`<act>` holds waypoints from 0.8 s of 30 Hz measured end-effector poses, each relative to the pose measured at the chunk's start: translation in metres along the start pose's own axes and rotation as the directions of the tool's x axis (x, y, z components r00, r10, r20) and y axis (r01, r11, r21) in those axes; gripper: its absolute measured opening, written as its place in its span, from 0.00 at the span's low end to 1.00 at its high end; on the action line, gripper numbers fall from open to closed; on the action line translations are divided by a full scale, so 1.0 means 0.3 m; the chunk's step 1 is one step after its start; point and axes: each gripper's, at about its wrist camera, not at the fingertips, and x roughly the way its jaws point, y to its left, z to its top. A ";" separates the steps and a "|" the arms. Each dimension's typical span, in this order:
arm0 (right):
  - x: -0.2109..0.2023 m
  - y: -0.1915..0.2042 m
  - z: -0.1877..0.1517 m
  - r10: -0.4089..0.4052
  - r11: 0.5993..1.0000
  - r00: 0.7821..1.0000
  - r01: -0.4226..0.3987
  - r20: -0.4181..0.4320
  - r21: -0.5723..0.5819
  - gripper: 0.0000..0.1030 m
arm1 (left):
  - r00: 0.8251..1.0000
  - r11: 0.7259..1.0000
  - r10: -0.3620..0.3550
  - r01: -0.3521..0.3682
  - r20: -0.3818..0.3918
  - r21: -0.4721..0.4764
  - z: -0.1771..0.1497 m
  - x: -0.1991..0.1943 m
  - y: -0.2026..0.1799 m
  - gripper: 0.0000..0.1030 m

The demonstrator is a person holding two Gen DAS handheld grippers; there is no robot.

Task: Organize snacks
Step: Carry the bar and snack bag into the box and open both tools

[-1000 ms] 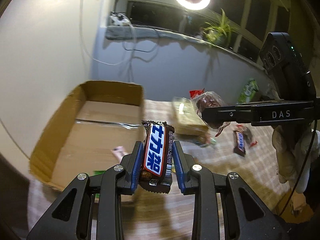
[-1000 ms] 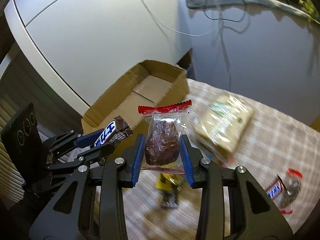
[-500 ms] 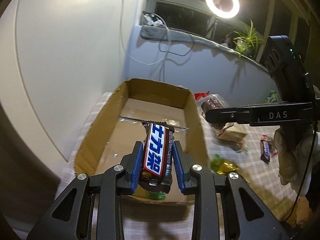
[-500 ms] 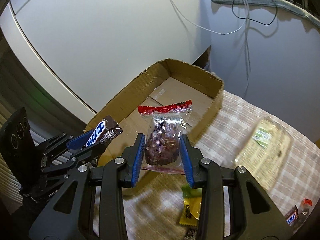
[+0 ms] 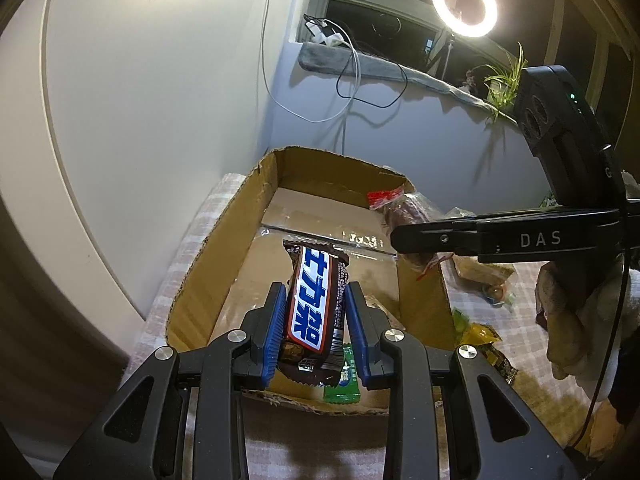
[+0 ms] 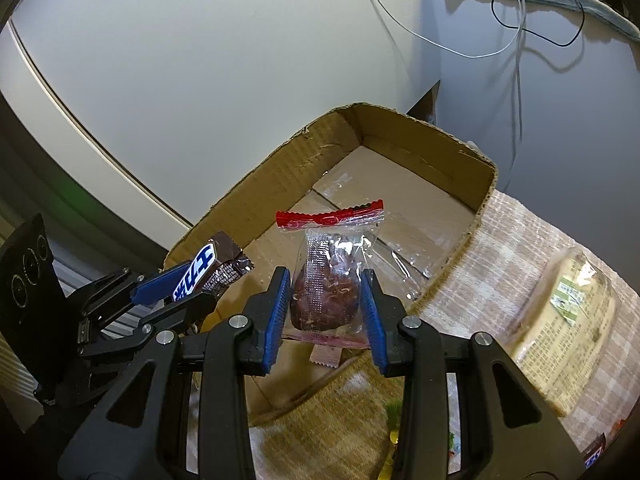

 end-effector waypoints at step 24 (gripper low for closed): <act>-0.119 -0.029 -0.021 -0.044 0.999 0.995 0.043 0.089 0.019 0.81 | 1.000 1.000 0.003 -0.003 0.028 -0.001 0.010 -0.044 -0.027 0.38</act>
